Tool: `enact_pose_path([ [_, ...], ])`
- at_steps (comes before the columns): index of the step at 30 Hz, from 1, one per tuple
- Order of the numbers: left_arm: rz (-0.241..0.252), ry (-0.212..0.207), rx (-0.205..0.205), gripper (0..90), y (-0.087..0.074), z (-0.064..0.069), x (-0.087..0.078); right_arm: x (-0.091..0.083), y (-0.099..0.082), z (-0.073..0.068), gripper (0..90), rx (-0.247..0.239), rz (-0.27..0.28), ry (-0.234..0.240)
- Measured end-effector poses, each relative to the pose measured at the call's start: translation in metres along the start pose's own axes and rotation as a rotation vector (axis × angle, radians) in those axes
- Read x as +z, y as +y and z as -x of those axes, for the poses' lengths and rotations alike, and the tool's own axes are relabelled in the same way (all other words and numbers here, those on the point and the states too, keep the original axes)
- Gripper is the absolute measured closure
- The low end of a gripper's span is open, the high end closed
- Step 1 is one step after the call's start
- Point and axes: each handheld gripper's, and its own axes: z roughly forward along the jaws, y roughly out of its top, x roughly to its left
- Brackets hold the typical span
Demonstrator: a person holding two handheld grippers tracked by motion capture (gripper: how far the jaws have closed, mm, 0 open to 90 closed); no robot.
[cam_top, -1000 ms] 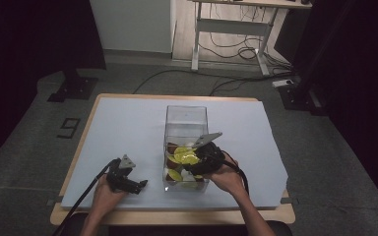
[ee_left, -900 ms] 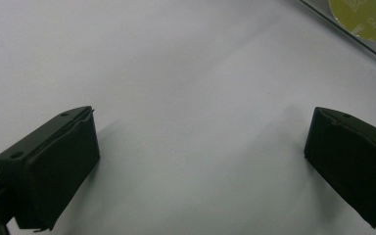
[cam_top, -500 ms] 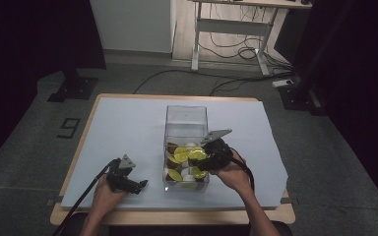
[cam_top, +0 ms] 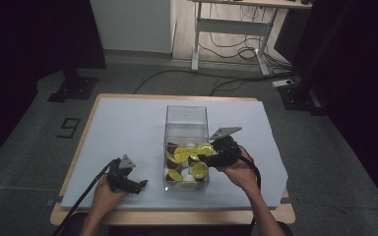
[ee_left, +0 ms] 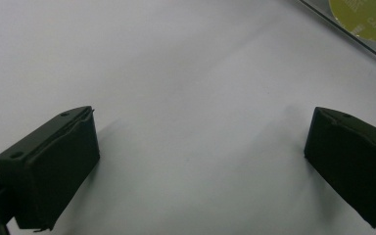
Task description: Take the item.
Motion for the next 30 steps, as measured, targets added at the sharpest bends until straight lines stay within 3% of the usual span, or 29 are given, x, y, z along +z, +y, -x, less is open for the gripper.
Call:
enact_pose_path([
  [30,-0.001,-0.001,0.0,0.0,0.0,0.0,0.0,-0.025,-0.03,0.041,39.7,0.089,0.003,-0.111],
])
